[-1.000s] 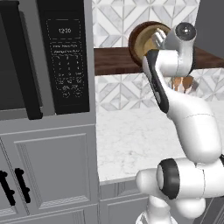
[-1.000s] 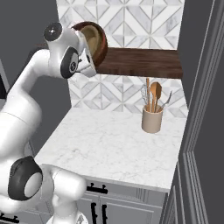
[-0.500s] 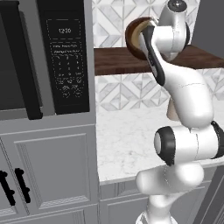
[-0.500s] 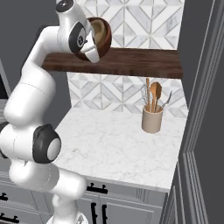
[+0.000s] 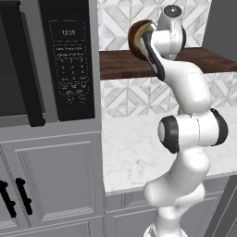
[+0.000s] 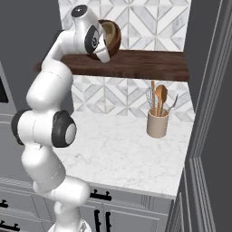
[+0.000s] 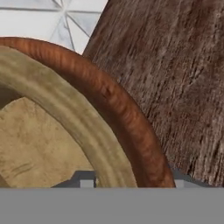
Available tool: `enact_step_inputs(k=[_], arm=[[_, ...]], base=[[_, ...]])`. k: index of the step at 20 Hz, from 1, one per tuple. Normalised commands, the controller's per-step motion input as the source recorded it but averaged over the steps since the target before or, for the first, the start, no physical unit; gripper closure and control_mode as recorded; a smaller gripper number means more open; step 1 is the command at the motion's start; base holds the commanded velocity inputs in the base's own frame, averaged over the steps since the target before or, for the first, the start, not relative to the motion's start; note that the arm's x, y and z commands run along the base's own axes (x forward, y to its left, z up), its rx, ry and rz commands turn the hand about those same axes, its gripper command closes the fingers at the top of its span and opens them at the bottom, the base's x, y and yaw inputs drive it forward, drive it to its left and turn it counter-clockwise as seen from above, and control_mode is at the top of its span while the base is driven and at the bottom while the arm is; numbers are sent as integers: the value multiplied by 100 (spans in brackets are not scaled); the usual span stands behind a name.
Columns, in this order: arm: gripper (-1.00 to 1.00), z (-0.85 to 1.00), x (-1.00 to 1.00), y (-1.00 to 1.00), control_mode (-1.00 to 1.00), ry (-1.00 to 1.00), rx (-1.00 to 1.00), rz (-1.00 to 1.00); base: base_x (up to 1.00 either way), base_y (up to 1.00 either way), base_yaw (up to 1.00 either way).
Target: Pick up the bowls on the counter and stack them on top of one another in the open cabinet. Place the smaller bowl on top of the larger bowl.
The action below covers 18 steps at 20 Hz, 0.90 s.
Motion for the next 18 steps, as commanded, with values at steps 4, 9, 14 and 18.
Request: enact_step_inputs(k=[4, 9, 14, 18], arm=[[-100, -14, 33, 0, -100, -4, 0, 0], [-100, -2, -90, -18, -100, -19, 4, 0], [-100, -59, -100, -42, -100, -35, 3, 3], [-100, -100, -100, -48, -100, -29, 0, 5]], base=[[0, 0, 0], [0, 0, 0], [0, 0, 0], [0, 0, 0]])
